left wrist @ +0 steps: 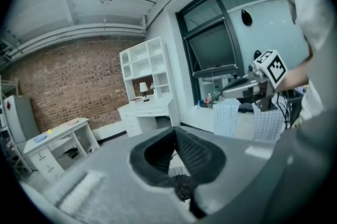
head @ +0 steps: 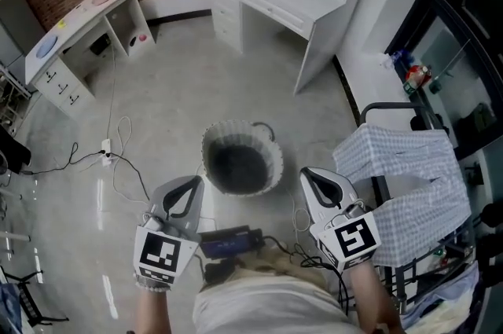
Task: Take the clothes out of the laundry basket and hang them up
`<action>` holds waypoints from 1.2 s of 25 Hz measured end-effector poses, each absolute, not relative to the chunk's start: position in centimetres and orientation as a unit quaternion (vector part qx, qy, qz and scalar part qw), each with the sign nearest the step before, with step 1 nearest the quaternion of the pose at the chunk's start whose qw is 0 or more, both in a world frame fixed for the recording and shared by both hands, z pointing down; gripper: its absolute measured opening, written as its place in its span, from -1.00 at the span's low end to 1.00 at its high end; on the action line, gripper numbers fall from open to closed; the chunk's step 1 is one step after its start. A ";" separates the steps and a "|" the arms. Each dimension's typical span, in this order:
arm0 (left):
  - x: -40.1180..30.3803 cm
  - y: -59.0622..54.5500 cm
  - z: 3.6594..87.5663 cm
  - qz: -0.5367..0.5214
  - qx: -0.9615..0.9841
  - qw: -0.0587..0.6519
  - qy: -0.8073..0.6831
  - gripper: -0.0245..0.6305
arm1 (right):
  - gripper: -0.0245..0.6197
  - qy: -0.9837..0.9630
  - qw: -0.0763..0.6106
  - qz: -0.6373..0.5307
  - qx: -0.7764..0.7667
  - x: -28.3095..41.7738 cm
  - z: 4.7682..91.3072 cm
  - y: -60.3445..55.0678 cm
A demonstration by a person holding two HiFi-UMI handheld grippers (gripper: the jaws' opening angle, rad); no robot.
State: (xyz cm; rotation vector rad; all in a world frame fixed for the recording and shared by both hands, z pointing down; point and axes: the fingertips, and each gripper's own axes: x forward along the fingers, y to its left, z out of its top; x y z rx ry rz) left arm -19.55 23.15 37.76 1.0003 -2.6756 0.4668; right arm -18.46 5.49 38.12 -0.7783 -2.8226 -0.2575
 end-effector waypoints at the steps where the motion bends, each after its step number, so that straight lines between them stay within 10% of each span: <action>1: -19.6 23.5 38.1 0.152 0.342 0.128 -0.918 -0.94 | -0.92 -0.955 0.108 -0.089 -0.262 -18.5 38.6 5.6; 30: -21.6 24.1 38.8 0.080 0.353 0.131 -0.923 -0.95 | -0.92 -0.954 0.134 -0.085 -0.254 -20.1 39.7 6.8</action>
